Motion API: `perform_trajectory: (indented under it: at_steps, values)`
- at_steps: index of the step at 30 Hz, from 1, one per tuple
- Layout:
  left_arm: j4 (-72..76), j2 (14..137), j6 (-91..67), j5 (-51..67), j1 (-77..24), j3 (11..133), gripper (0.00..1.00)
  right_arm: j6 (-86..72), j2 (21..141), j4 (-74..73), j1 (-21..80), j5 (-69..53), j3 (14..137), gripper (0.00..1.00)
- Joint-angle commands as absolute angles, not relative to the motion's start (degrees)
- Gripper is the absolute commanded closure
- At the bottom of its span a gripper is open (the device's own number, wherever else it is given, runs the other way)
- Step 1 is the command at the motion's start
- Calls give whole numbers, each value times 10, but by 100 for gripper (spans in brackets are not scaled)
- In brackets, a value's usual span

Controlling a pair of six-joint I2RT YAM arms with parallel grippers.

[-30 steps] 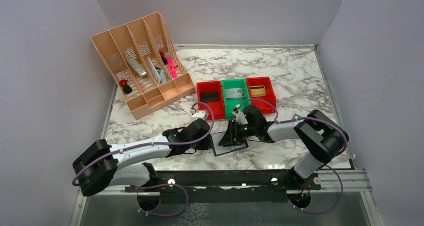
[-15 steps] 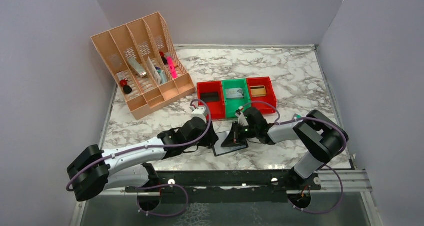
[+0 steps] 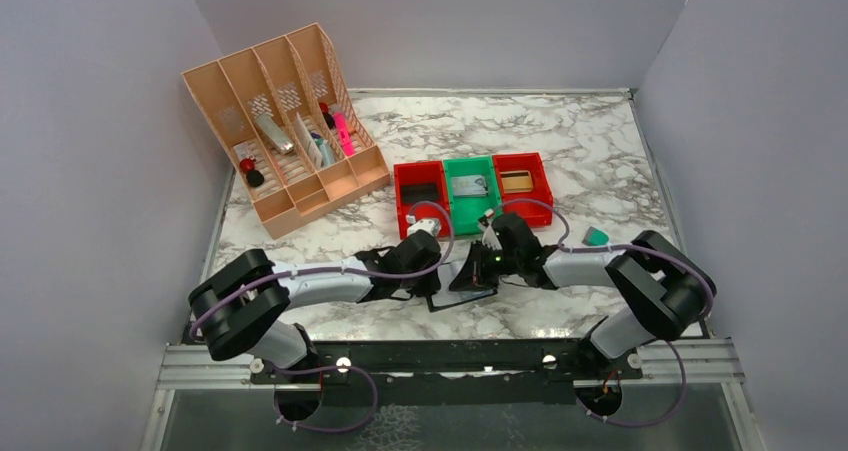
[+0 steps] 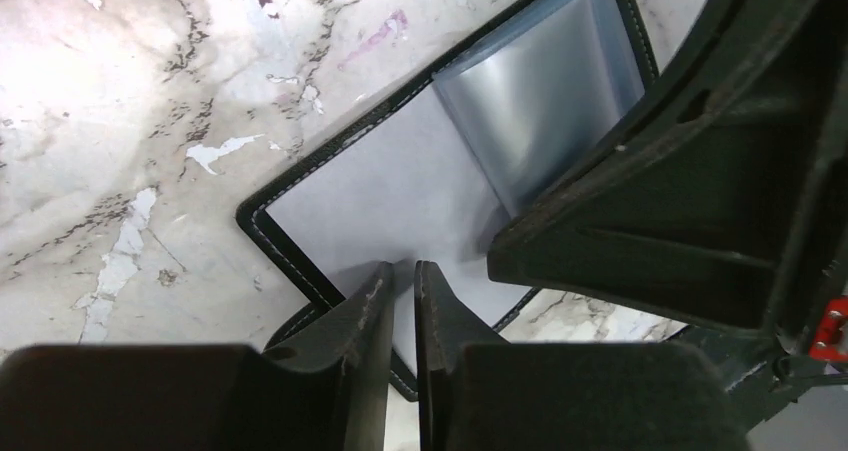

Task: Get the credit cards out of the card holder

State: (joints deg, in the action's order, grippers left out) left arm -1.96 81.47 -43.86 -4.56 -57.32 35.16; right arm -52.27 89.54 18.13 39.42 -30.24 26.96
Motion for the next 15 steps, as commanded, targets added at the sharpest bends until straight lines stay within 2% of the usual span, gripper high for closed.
perform_trajectory:
  at_steps: [1, 3, 6, 7, 10, 15]
  values:
    - [-84, 844, -431, -79, -570, 369, 84, -472, 818, 46, 395, -241, 311, 91]
    - [-91, 839, -426, -81, -570, 366, 84, -452, 776, -17, 395, -185, 326, 83]
    - [-85, 825, -419, -74, -570, 363, 84, -427, 725, -91, 395, -94, 337, 57]
    - [-85, 820, -414, -72, -570, 363, 84, -423, 712, -102, 395, -76, 336, 53]
    - [-87, 810, -403, -66, -570, 364, 81, -417, 688, -109, 394, -78, 328, 48]
    - [-90, 790, -395, -59, -570, 361, 79, -425, 705, -75, 395, -138, 315, 47]
